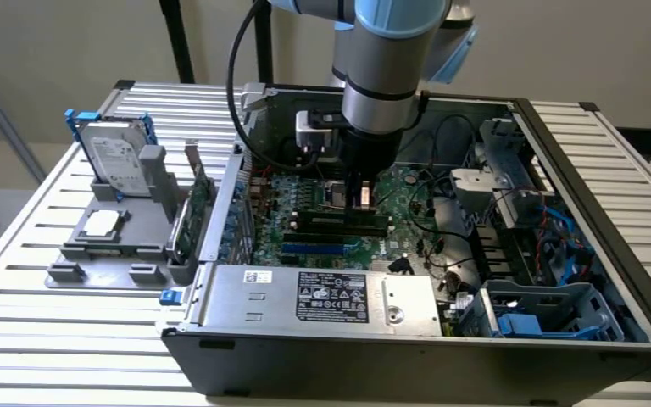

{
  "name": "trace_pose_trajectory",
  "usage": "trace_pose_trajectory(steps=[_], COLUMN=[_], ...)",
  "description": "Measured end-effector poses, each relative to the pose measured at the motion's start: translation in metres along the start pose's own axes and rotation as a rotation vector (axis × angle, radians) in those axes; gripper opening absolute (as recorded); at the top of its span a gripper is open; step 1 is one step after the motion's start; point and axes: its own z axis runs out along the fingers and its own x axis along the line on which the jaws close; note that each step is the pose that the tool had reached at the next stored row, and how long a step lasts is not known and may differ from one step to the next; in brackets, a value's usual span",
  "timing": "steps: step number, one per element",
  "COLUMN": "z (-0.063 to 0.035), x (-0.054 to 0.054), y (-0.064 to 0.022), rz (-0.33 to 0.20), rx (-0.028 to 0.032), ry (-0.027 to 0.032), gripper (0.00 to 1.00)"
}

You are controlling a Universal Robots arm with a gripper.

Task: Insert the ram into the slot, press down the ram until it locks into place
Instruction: 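Insert the ram into the slot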

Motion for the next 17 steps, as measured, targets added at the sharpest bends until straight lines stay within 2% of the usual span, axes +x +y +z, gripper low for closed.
trace_pose_trajectory(steps=[8, 17], z=[0.0007, 0.0023], x=[-0.0003, -0.0004], y=[-0.0001, 0.0006], rz=[-0.003, -0.005], rx=[0.0053, 0.007], ry=[0.0018, 0.0028], gripper=[0.13, 0.13])
